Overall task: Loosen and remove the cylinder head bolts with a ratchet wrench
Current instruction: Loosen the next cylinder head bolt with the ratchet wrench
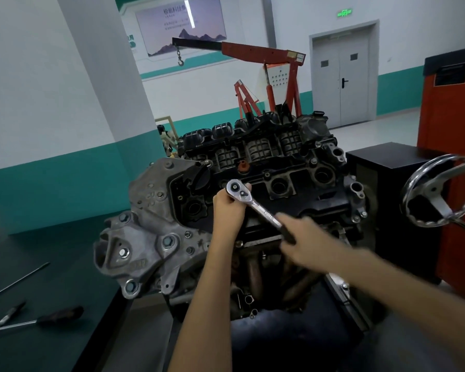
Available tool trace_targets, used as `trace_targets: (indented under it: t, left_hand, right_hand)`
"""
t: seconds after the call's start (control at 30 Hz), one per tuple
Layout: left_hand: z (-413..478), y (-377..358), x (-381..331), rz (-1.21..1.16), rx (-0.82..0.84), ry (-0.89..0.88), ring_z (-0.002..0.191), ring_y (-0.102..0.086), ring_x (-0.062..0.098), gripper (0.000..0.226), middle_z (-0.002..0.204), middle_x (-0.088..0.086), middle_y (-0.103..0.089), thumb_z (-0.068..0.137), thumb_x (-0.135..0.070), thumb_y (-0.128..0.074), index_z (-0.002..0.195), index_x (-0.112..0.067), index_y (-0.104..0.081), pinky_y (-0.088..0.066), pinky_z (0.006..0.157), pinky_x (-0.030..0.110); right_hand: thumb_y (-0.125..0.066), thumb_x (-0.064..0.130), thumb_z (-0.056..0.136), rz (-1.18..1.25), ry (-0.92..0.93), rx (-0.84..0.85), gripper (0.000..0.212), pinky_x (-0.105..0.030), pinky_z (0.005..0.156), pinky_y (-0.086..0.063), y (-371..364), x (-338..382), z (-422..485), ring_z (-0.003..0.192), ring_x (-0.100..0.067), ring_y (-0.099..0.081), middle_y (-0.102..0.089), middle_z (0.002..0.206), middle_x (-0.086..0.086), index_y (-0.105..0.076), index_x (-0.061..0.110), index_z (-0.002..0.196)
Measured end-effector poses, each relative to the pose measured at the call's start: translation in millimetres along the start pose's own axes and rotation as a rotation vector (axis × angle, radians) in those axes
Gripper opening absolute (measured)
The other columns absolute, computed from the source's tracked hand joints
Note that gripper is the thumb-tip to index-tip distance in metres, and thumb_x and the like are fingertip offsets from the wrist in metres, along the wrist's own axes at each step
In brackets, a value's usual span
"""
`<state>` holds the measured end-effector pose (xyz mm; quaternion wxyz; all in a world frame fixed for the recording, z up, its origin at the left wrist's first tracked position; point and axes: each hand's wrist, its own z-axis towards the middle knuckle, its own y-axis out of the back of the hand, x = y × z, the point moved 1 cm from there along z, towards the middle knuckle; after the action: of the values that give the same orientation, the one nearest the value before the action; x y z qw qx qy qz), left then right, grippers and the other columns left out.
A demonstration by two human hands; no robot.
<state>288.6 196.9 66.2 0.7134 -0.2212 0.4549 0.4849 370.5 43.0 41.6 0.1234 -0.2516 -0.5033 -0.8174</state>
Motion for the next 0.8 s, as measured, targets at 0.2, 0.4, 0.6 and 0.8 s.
trace_targets:
  t: [0.2, 0.4, 0.6, 0.8]
  left_hand:
    - [0.1, 1.5, -5.4, 0.029, -0.012, 0.009, 0.060, -0.042, 0.004, 0.037, 0.061, -0.006, -0.051, 0.088, -0.007, -0.055, 0.057, -0.026, -0.059, -0.034, 0.053, 0.018]
    - [-6.0, -2.8, -0.8, -0.063, -0.044, 0.021, 0.060, -0.037, 0.011, 0.040, 0.057, -0.003, -0.040, 0.094, -0.019, -0.061, 0.059, -0.014, -0.042, -0.032, 0.060, 0.027]
    - [-0.3, -1.0, -1.1, -0.011, -0.087, 0.047, 0.060, -0.041, 0.016, 0.042, 0.061, 0.009, -0.045, 0.091, -0.026, -0.063, 0.059, -0.012, -0.040, -0.036, 0.060, 0.029]
    - [-4.0, 10.3, -12.3, -0.030, 0.072, -0.131, 0.061, -0.047, 0.012, 0.038, 0.060, 0.012, -0.049, 0.088, -0.020, -0.069, 0.062, -0.007, -0.046, -0.039, 0.060, 0.021]
  right_hand:
    - [-0.057, 0.020, 0.088, -0.631, 0.184, 0.019, 0.031, -0.028, 0.054, -0.038, 80.8, -6.9, 43.0, 0.058, -0.015, -0.049, -0.041, 0.065, 0.009, -0.045, 0.022, 0.117]
    - [-0.056, 0.017, 0.083, -0.007, -0.048, -0.135, 0.027, -0.032, 0.054, -0.043, -15.2, 12.0, -9.6, 0.057, -0.022, -0.051, -0.047, 0.067, -0.003, -0.032, 0.028, 0.082]
    - [-0.053, 0.006, 0.083, 0.274, -0.080, -0.182, 0.024, -0.013, 0.045, -0.036, -64.0, 43.8, -8.0, 0.049, -0.005, -0.046, -0.045, 0.064, 0.002, -0.037, 0.023, 0.088]
    - [-0.057, 0.009, 0.083, -0.190, 0.062, 0.084, 0.022, -0.018, 0.045, -0.041, 32.3, -0.3, 17.3, 0.049, -0.006, -0.053, -0.050, 0.067, 0.004, -0.052, 0.022, 0.100]
